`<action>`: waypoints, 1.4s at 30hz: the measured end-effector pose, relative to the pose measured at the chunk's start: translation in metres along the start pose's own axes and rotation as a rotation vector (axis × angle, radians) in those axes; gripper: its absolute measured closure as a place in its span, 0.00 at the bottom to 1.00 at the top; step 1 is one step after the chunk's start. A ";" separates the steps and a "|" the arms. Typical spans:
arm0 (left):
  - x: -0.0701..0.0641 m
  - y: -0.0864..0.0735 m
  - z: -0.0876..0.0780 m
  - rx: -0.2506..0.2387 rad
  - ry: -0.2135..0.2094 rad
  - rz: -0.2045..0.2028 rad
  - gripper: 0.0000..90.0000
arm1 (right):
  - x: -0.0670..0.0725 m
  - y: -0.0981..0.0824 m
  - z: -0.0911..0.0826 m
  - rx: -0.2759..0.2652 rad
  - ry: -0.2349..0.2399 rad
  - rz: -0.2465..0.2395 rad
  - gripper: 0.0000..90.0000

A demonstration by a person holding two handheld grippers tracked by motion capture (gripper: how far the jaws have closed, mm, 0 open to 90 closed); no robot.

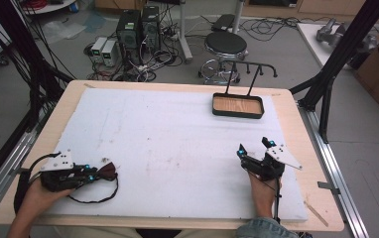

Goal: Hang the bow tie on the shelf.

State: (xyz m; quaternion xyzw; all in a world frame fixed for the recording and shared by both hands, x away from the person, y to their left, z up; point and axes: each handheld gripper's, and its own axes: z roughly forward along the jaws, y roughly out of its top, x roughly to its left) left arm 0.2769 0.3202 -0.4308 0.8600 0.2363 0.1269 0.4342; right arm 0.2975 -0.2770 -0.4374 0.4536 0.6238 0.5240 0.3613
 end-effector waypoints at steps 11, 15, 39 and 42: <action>-0.005 0.052 0.000 -0.192 -0.006 -0.044 0.86 | -0.001 0.000 -0.001 0.007 -0.005 0.013 0.13; -0.003 0.067 0.006 -0.227 0.000 -0.043 0.86 | -0.001 0.000 -0.001 0.007 -0.006 0.014 0.12; 0.017 0.190 0.101 -0.336 -0.060 0.035 0.86 | -0.002 -0.001 -0.002 0.022 0.006 0.024 0.12; 0.019 0.200 0.110 -0.345 -0.064 0.039 0.86 | -0.002 -0.001 -0.002 0.025 0.006 0.034 0.12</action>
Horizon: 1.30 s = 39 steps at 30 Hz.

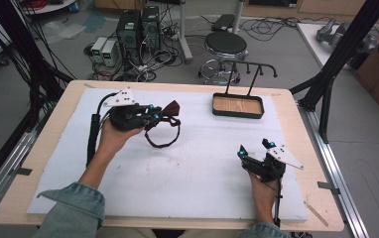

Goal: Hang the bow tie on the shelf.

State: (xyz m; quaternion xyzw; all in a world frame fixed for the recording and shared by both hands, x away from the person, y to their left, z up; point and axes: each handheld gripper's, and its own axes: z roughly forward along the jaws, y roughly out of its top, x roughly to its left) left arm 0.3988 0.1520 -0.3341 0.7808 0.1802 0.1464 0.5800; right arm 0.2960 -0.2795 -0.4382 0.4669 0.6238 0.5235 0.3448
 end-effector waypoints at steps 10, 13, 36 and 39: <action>0.017 0.027 0.056 -0.036 -0.032 0.002 0.86 | 0.000 0.000 -0.001 0.001 -0.004 -0.005 0.12; 0.023 0.033 0.072 -0.044 -0.030 0.013 0.86 | 0.003 0.000 -0.001 0.005 -0.001 -0.018 0.12; 0.046 0.061 0.122 -0.196 0.042 0.025 0.86 | 0.004 0.000 0.000 0.001 0.005 -0.024 0.13; 0.048 0.063 0.125 -0.208 0.046 0.018 0.87 | 0.004 0.000 0.000 -0.001 0.006 -0.025 0.13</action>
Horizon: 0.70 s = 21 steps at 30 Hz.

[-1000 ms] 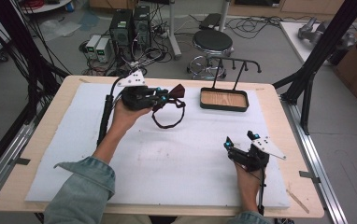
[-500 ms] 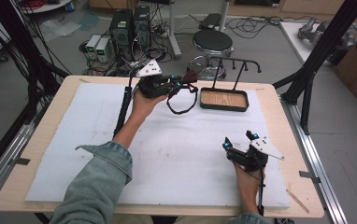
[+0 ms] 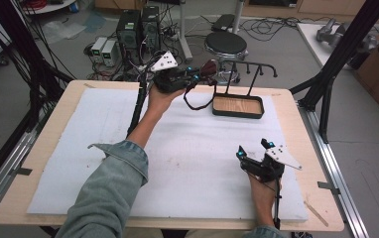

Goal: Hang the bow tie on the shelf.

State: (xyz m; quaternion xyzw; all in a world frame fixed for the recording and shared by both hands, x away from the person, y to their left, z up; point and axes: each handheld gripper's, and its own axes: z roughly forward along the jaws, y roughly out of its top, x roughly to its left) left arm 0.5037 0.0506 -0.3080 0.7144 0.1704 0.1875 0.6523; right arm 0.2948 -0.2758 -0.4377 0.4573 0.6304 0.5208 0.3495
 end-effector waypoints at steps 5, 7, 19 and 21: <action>0.000 0.009 0.008 -0.013 -0.007 0.017 0.87 | -0.001 0.000 0.000 -0.003 0.001 -0.003 0.12; 0.000 0.012 0.011 -0.007 -0.004 0.022 0.87 | -0.001 0.000 0.000 -0.003 0.001 -0.003 0.13; -0.002 0.030 0.004 -0.053 0.027 0.045 0.87 | -0.001 0.000 0.001 -0.004 0.007 0.004 0.13; -0.002 0.035 -0.002 -0.042 0.037 0.050 0.87 | -0.001 0.000 0.001 -0.004 0.008 0.002 0.12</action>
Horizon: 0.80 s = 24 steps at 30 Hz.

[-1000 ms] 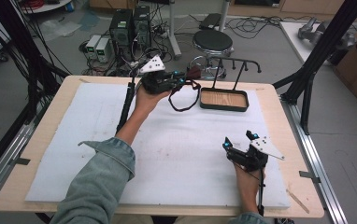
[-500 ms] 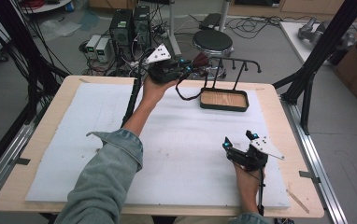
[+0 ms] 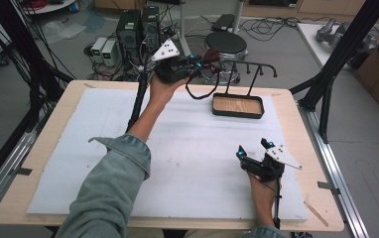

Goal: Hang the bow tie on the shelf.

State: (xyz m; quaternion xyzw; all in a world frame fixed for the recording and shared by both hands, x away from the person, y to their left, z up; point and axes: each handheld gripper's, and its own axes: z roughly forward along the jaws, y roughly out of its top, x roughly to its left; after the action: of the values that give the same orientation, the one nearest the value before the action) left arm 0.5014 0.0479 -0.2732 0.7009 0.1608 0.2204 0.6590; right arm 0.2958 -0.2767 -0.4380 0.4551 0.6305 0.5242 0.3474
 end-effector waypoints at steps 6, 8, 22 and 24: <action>0.008 0.017 -0.022 0.036 0.030 0.021 0.87 | 0.000 0.000 0.000 0.000 0.000 -0.001 0.13; 0.011 0.025 -0.030 0.037 0.041 0.029 0.87 | 0.000 0.000 0.000 0.001 -0.002 0.007 0.13; 0.004 0.055 -0.018 0.013 -0.002 0.072 0.87 | -0.001 0.000 0.001 -0.006 -0.002 0.016 0.12; 0.004 0.048 -0.011 0.024 -0.009 0.066 0.86 | -0.001 0.000 0.001 -0.006 0.000 0.016 0.13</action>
State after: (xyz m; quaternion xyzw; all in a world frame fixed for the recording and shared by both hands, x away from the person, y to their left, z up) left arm 0.4959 0.0559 -0.2248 0.7148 0.1372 0.2371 0.6434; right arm 0.2976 -0.2773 -0.4384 0.4591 0.6253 0.5289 0.3444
